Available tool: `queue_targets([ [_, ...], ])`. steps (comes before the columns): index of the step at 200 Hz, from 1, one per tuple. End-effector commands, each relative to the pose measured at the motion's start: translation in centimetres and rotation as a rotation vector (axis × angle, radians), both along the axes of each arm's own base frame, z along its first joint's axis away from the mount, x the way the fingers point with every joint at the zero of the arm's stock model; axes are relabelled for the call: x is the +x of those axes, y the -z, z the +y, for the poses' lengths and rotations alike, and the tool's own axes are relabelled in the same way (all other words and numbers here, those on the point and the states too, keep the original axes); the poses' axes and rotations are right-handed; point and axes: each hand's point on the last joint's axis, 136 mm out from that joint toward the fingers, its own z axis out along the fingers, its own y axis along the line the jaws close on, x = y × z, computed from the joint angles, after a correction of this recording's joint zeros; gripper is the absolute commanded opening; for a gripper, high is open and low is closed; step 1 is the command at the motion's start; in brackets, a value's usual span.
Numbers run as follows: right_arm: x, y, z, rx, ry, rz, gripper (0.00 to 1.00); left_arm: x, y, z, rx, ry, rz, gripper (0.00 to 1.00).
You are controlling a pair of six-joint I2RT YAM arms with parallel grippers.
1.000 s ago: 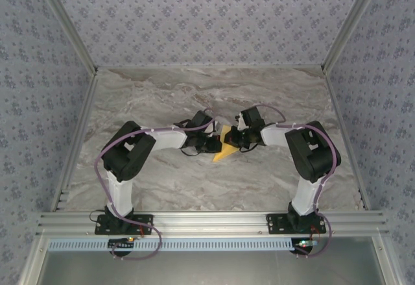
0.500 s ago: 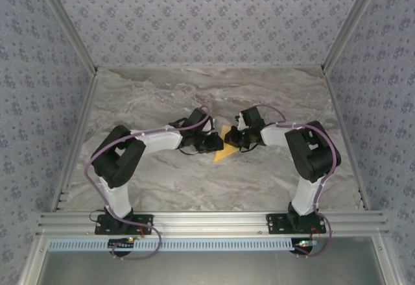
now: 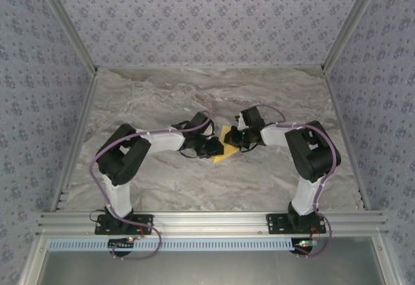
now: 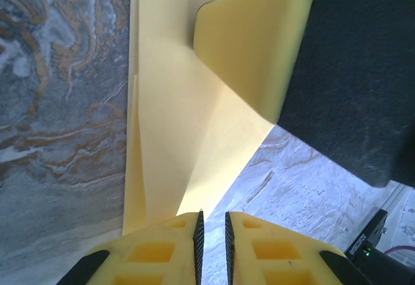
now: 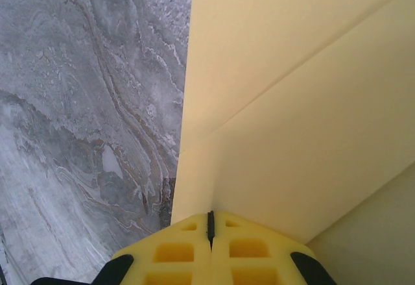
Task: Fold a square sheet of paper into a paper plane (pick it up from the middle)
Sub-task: Fourth fold the wing at the center of the table.
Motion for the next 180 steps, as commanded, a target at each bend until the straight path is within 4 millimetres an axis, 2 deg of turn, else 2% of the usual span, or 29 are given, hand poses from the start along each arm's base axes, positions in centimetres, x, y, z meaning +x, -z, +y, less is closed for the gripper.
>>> queue_targets([
  [1,-2.2,4.6,-2.6,-0.158,0.033,0.123,0.0,-0.5,1.1,0.3,0.048,0.012,0.033,0.19],
  [103,-2.4,5.0,-2.9,-0.173,0.034,0.135,0.0,-0.9,2.4,1.5,0.114,0.003,0.048,0.17],
  [125,-2.4,5.0,-2.9,-0.175,0.036,0.137,0.0,-0.8,1.7,1.4,0.103,0.008,0.035,0.17],
  [163,-2.3,5.0,-2.9,-0.178,0.037,0.136,0.0,-0.6,-0.8,0.3,0.041,0.035,-0.017,0.17],
  [180,-2.3,5.0,-3.0,-0.179,0.039,0.138,0.0,-0.8,-1.0,0.2,0.049,0.045,-0.026,0.17],
])
